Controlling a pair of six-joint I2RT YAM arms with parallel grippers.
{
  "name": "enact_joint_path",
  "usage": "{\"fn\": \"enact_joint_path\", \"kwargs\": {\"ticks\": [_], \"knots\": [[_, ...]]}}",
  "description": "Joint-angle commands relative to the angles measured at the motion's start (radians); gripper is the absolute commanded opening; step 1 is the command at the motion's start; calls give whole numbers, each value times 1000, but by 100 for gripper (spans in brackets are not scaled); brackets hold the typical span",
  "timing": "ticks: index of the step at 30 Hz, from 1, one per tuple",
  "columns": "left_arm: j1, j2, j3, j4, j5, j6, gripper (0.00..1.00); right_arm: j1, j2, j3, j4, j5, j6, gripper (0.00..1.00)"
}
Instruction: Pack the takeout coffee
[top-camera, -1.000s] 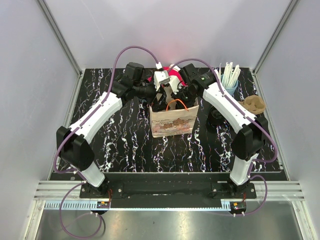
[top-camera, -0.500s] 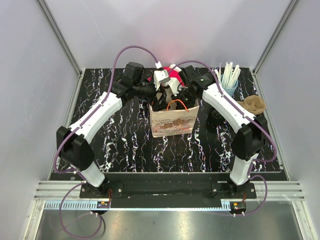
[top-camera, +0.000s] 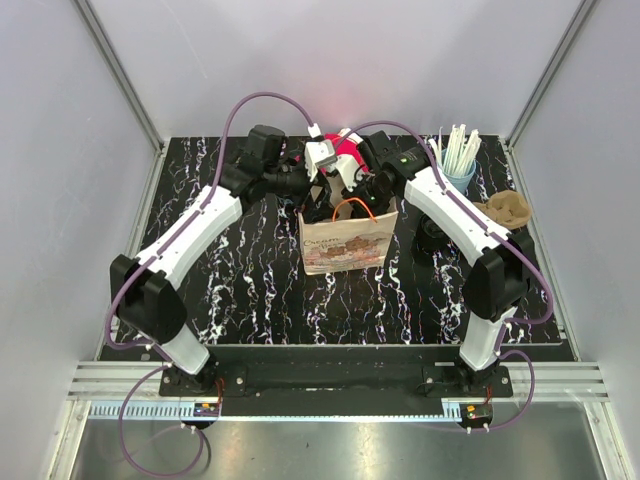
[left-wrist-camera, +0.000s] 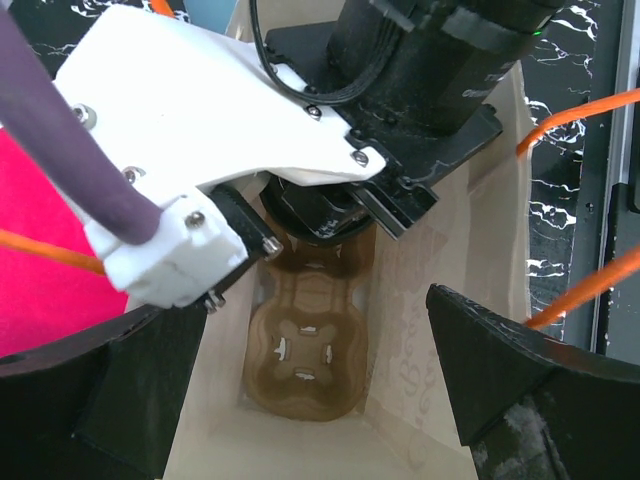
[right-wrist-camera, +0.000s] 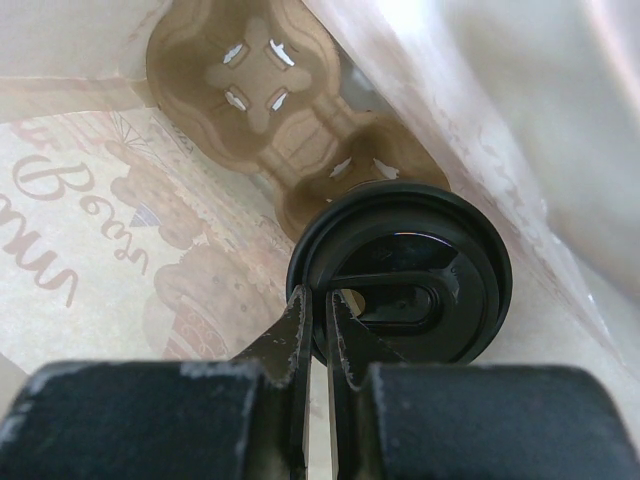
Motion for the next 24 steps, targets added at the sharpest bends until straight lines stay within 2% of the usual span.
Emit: {"fn": "enact_joint_path", "kwargs": {"ticks": [1, 24], "knots": [[9, -59, -2, 45, 19, 1, 99, 12, -39, -3, 31, 1, -8, 0], [10, -73, 8, 14, 33, 12, 99, 12, -71, -67, 126, -27, -10, 0]]}}
